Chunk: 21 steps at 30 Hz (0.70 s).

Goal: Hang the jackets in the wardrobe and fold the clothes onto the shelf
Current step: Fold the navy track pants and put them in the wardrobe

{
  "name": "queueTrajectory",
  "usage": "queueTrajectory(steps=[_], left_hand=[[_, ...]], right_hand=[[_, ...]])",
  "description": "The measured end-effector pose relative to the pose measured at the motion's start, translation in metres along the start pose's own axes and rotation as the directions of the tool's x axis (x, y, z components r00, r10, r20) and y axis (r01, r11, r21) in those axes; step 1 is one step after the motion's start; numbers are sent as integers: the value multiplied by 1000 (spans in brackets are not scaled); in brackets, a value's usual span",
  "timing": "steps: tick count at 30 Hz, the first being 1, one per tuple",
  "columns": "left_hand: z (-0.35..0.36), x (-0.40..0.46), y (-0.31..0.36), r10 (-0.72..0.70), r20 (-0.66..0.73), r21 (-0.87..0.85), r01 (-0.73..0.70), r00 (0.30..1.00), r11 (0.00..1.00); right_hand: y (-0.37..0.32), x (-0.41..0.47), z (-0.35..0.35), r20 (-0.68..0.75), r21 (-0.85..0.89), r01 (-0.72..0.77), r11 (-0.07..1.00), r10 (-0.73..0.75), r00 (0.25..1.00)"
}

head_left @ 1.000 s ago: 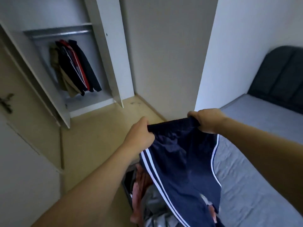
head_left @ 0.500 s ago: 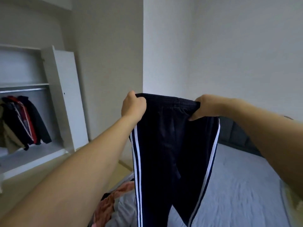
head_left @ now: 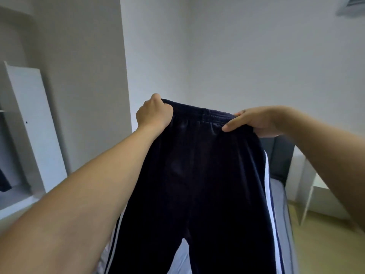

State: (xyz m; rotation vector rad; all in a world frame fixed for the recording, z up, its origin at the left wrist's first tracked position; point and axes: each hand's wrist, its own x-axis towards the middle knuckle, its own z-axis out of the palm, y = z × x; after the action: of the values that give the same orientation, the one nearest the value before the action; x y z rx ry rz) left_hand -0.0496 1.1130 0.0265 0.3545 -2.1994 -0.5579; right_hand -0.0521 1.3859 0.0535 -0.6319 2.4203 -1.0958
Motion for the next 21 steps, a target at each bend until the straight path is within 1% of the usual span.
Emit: queueTrajectory(steps=[2, 3, 5, 6, 7, 9, 11, 12, 13, 16, 18, 21], left_hand=[[38, -15, 11, -23, 76, 20, 21, 997, 1000], [61, -24, 13, -39, 124, 35, 35, 992, 999], [113, -40, 15, -73, 254, 69, 57, 965, 996], [143, -49, 14, -94, 331, 95, 66, 939, 993], [175, -58, 11, -118, 412, 122, 74, 903, 990], [246, -78, 1, -184, 558, 171, 105, 809, 980], [313, -106, -13, -215, 671, 201, 104, 709, 974], [344, -121, -21, -210, 703, 198, 96, 679, 975], [373, -135, -27, -203, 721, 191, 91, 663, 977], [448, -173, -41, -227, 752, 181, 138, 619, 974], [493, -190, -44, -233, 769, 171, 160, 595, 972], [561, -200, -41, -250, 754, 182, 173, 608, 968]], right_hand=[[44, 9, -12, 38, 124, -26, 992, 21, 999], [68, 17, -16, 58, 145, -65, 987, 57, 997], [120, 38, -19, 92, 115, -175, 978, 165, 982], [148, 52, -17, 101, 86, -241, 967, 232, 968], [177, 65, -14, 94, 52, -308, 950, 302, 949], [241, 92, -3, 60, -41, -434, 900, 436, 898], [305, 116, 13, 33, -140, -511, 848, 520, 854], [335, 126, 20, -3, -191, -526, 829, 535, 845], [362, 136, 26, -52, -236, -533, 813, 537, 842], [440, 164, 40, -186, -298, -526, 797, 492, 851], [490, 187, 46, -280, -280, -533, 799, 463, 841], [561, 224, 47, -398, -189, -527, 829, 426, 812]])
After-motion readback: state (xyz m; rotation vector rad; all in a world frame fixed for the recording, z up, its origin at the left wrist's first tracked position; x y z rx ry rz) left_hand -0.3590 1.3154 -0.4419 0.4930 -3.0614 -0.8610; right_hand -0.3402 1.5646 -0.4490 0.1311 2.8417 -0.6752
